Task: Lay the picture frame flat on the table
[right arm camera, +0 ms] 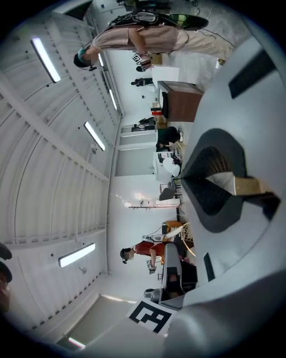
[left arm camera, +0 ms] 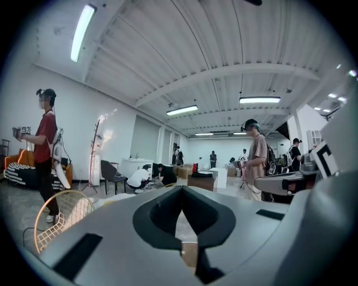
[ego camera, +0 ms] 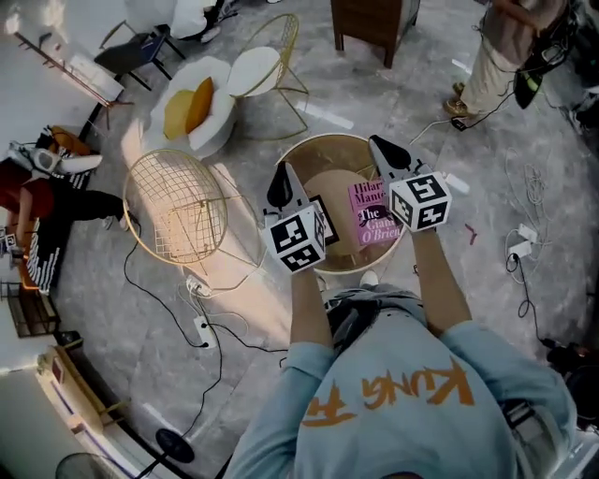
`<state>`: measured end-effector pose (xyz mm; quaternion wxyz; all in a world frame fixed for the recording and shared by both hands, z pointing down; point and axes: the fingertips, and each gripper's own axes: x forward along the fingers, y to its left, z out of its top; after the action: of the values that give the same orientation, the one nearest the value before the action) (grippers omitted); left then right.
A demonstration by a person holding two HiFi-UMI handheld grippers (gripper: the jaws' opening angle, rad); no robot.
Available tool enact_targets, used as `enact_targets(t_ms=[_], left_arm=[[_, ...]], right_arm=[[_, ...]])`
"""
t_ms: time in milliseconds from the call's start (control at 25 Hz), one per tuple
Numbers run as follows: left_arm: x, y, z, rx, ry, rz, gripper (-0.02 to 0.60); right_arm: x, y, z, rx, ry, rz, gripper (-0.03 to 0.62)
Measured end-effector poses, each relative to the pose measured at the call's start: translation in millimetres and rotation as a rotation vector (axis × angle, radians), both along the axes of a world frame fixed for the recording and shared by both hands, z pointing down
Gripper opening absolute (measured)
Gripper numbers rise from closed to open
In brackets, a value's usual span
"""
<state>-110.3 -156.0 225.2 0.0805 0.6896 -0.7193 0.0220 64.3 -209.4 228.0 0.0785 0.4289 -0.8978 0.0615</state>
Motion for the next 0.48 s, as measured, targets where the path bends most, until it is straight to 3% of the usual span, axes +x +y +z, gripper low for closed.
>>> enact_targets(t_ms=[280,480], left_arm=[[-12.6,3.3,-56.0,0.108,-0.060,-0.037,0.020],[-7.1,8.6,-67.8,0.132,-0.075,-0.052,0.020]], right_arm=[[-7.9,1.3,-49.6,0.124,-0.020,-0.024,-0.003],[-1.6,6.4,-63.0,0.165,-0.027,-0.030,-0.003]])
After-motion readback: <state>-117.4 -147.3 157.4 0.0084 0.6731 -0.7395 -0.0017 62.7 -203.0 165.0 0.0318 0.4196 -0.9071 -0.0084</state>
